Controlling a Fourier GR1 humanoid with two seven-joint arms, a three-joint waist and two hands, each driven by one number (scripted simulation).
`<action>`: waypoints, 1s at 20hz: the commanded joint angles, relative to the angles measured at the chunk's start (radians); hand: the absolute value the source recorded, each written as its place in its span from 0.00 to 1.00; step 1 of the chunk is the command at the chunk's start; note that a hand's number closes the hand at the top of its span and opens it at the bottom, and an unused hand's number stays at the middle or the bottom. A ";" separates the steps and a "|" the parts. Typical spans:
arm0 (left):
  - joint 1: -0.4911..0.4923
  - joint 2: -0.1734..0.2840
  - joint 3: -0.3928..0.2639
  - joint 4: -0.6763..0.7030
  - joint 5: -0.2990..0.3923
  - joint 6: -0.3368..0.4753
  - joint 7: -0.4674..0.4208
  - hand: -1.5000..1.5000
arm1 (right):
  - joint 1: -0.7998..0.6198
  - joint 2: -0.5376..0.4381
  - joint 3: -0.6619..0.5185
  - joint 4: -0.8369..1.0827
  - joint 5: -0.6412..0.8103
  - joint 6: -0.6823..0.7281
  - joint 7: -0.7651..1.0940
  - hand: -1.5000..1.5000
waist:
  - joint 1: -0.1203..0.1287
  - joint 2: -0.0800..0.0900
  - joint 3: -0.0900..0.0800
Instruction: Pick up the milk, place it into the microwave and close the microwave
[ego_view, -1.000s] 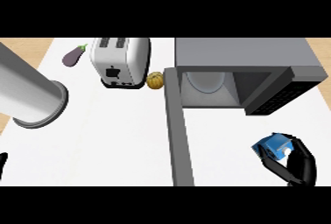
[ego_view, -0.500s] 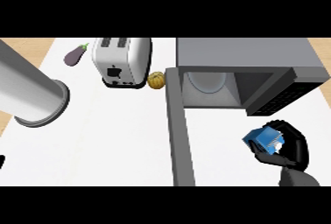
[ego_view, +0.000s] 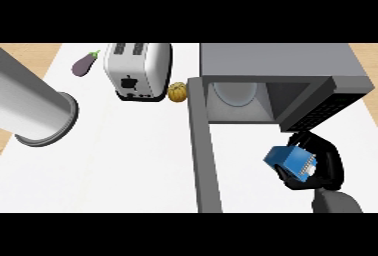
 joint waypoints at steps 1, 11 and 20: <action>-0.047 0.002 0.021 0.040 0.009 -0.010 0.013 0.00 | 0.024 0.067 0.069 -0.137 0.039 -0.064 0.051 1.00 | -0.004 0.001 0.000; -0.032 0.009 0.042 0.024 0.017 0.001 0.022 0.00 | -0.185 0.105 0.111 -0.195 0.173 -0.289 0.339 1.00 | 0.005 0.003 0.000; -0.068 0.021 0.087 0.090 0.041 -0.045 0.011 0.00 | -0.502 0.107 0.060 0.111 0.214 -0.347 0.394 1.00 | 0.020 0.007 0.001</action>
